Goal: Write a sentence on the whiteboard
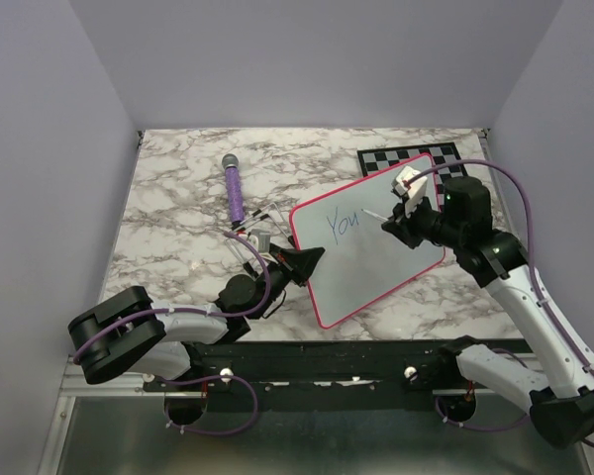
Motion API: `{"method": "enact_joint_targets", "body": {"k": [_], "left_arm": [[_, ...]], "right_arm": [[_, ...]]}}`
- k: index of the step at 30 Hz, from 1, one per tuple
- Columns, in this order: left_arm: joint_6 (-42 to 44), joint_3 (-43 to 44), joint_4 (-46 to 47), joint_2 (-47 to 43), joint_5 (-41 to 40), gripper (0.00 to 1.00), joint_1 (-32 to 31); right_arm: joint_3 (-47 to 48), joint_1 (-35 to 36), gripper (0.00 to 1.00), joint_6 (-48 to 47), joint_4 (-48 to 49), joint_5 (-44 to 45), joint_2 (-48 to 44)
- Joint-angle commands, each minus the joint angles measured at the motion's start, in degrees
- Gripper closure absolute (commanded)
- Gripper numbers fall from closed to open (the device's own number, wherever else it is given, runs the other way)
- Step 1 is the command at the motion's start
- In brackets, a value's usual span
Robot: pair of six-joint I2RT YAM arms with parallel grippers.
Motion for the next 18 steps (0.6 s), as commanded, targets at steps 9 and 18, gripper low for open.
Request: {"method": "enact_joint_targets", "body": {"k": [9, 18], "left_arm": [[5.56, -1.11, -0.14, 0.21, 0.48, 1.00, -0.28], [5.73, -0.76, -0.22, 0.48, 0.84, 1.00, -0.28]], "right_arm": [[-1.23, -4.97, 1.00, -0.45, 3.92, -4.95, -2.00], [-0.27, -5.06, 0.99, -0.01, 6.21, -8.29, 2.13]]}}
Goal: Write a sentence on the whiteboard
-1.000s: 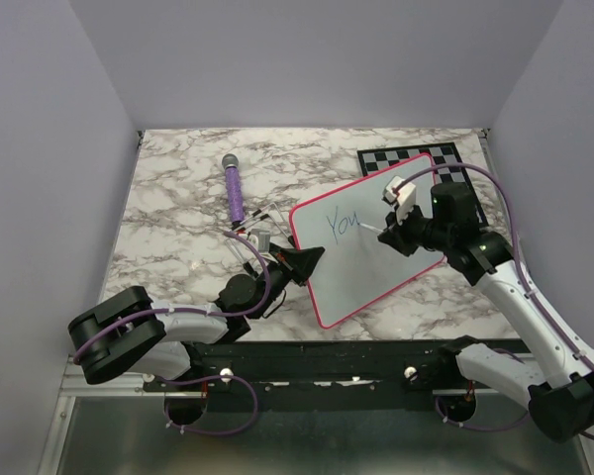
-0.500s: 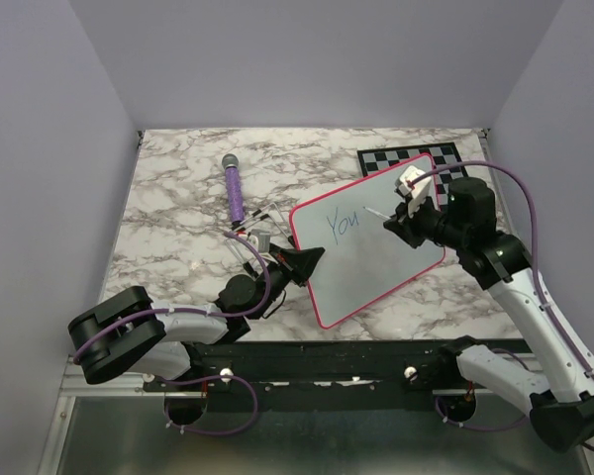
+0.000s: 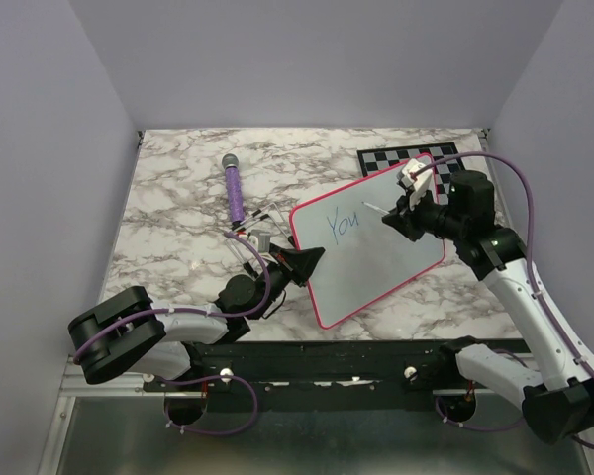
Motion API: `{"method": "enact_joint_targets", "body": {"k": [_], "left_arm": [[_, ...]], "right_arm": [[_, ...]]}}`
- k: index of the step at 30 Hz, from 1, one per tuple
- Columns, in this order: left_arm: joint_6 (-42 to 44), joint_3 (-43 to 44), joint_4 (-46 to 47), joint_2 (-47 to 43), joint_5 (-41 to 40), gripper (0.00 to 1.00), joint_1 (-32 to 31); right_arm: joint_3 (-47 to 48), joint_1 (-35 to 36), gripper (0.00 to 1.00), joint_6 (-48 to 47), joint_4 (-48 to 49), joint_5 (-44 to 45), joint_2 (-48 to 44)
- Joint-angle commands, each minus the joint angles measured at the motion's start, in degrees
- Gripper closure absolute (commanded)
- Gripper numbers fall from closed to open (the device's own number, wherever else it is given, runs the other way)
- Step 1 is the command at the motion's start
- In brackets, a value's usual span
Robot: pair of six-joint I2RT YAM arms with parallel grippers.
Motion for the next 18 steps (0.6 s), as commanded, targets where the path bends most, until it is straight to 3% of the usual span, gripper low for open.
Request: {"method": "enact_joint_targets", "body": {"k": [1, 18], "left_arm": [[5.64, -0.50, -0.49, 0.48, 0.81, 1.00, -0.28], [5.56, -0.59, -0.57, 0.48, 1.08, 1.00, -0.28]], "right_arm": [[0.56, -0.20, 0.99, 0.34, 2.69, -3.00, 2.04], [-0.49, -0.12, 1.00, 2.01, 4.45, -1.16, 6.18]]}}
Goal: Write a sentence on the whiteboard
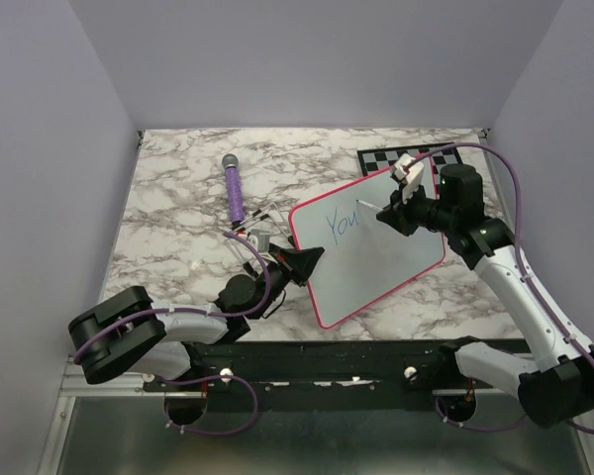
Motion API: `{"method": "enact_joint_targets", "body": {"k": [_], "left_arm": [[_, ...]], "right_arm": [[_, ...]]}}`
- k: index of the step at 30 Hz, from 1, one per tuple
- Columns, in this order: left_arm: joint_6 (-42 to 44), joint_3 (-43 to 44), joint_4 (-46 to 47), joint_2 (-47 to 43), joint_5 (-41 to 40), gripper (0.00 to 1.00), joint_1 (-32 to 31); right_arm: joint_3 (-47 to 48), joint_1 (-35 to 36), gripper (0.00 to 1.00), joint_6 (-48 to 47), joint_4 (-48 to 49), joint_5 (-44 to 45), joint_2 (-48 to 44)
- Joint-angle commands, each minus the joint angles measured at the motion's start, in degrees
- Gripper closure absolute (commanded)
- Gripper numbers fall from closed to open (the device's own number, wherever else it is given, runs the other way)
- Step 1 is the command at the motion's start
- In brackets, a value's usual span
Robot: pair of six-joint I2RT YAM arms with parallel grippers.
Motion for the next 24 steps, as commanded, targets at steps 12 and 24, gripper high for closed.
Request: {"method": "enact_joint_targets", "body": {"k": [12, 24], "left_arm": [[5.99, -1.02, -0.33, 0.32, 0.51, 1.00, -0.28], [5.82, -1.02, 0.19, 0.50, 1.03, 1.00, -0.28]], "right_arm": [[-5.34, -0.73, 0.99, -0.98, -0.65, -0.67, -7.74], [-4.73, -0.99, 0.99, -0.99, -0.48, 0.83, -3.17]]}}
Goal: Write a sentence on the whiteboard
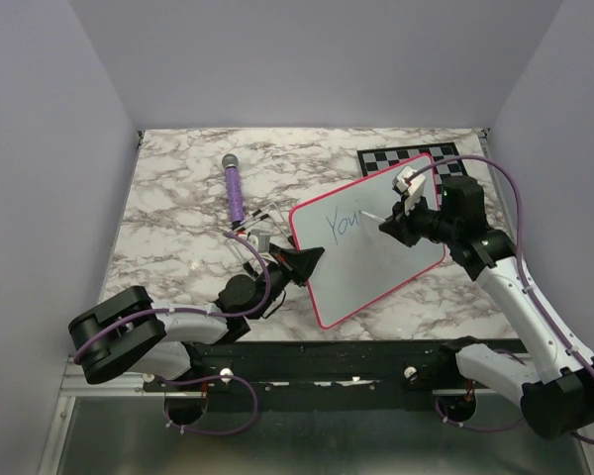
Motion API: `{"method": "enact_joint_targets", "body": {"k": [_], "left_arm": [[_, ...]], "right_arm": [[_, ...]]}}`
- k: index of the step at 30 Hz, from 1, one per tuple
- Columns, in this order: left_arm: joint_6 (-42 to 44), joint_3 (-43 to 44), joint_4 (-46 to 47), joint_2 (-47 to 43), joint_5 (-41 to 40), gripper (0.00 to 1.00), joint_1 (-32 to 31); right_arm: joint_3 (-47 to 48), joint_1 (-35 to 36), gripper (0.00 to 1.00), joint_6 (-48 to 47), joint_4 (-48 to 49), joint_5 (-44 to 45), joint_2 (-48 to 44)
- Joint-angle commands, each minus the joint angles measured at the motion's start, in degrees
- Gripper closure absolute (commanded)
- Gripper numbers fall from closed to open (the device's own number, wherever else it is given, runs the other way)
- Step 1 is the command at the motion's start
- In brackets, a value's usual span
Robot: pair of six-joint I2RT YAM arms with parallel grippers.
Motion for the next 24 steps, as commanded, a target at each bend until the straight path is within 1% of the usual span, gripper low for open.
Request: {"method": "enact_joint_targets", "body": {"k": [1, 18, 24], "left_arm": [[5.40, -1.09, 0.15, 0.61, 0.99, 1.00, -0.28], [5.58, -1.35, 0.24, 0.17, 0.55, 1.00, -0.28], [5.58, -1.35, 0.24, 0.26, 0.64, 1.00, -0.28]], "right_arm": [[0.17, -0.51, 0.99, -0.59, 0.11, 1.18, 1.18], [-3.87, -0.69, 1.00, -2.88, -3.67, 1.97, -1.19], [-3.26, -0.69, 0.99, -2.79, -3.84, 2.85, -0.40]]}}
